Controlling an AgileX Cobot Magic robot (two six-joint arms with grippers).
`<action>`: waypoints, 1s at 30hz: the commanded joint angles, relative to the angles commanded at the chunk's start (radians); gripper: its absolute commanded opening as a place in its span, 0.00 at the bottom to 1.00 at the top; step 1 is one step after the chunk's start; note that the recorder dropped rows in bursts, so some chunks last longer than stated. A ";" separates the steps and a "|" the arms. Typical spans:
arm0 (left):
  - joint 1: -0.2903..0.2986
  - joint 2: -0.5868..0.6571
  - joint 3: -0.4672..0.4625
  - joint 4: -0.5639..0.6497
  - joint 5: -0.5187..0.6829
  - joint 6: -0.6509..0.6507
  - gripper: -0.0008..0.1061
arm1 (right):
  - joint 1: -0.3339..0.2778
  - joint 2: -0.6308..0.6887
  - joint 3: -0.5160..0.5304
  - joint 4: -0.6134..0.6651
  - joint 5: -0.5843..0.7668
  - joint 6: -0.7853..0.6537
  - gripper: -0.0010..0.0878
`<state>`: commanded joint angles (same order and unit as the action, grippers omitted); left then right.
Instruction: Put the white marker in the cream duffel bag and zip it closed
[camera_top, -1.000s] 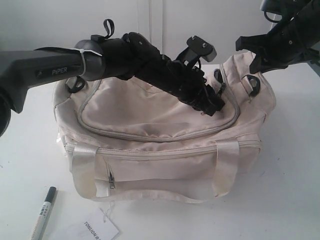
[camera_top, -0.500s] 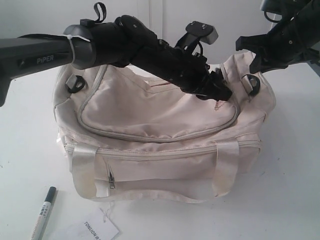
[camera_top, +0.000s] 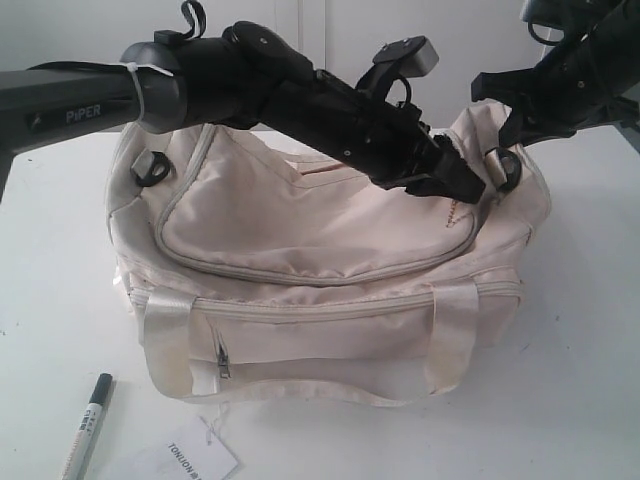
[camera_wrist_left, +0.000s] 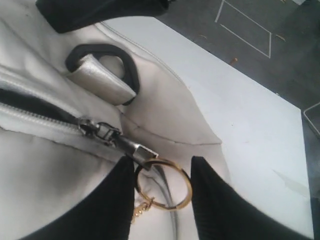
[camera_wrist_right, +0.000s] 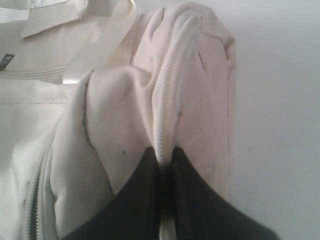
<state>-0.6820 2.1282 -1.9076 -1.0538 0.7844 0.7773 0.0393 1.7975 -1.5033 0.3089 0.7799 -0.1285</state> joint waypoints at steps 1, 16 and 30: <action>0.000 0.000 0.000 0.000 0.013 -0.004 0.01 | 0.000 0.000 0.000 0.000 0.000 0.000 0.01; 0.000 0.000 0.000 -0.036 0.137 -0.044 0.01 | 0.000 0.000 0.000 0.000 0.000 0.000 0.01; 0.000 0.000 0.000 -0.074 0.154 -0.095 0.01 | 0.000 0.000 0.000 0.001 -0.063 0.000 0.01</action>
<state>-0.6820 2.1282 -1.9076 -1.1275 0.9382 0.6825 0.0393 1.7975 -1.5033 0.3094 0.7164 -0.1285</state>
